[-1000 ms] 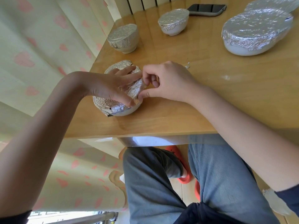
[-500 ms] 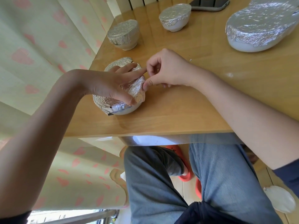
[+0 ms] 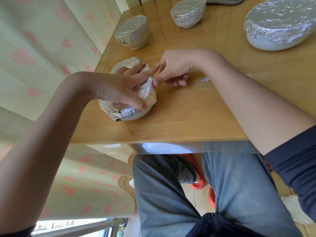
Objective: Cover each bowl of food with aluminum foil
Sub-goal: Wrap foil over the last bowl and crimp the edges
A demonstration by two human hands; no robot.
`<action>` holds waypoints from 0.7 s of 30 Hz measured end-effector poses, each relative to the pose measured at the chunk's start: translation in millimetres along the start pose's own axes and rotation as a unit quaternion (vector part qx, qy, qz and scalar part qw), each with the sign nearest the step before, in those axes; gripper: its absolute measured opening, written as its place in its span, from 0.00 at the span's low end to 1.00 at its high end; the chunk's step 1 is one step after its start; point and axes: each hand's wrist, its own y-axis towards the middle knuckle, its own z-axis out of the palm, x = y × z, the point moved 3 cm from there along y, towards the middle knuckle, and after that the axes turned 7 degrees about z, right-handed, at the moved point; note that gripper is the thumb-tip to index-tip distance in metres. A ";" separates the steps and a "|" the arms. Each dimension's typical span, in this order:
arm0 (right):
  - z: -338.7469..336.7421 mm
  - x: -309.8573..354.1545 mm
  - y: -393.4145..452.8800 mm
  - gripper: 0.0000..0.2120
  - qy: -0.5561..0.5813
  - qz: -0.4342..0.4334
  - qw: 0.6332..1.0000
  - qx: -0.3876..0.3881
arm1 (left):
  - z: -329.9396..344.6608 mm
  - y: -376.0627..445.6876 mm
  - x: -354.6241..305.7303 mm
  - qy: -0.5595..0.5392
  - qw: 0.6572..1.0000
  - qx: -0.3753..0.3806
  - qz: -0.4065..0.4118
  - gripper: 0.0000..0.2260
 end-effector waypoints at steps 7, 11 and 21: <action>7.9 -7.6 1.3 0.26 0.051 -0.025 0.998 0.025 | 0.4 -0.9 -2.0 -0.010 1.000 -0.008 0.001 0.47; -0.7 -27.8 -9.9 0.16 0.084 -0.021 0.996 -0.027 | 5.3 -2.5 -3.2 -0.048 0.998 -0.032 0.035 0.38; 8.6 -27.3 -19.0 0.12 0.059 -0.031 0.994 -0.084 | 9.6 16.4 -9.7 -0.092 0.968 -0.227 0.049 0.09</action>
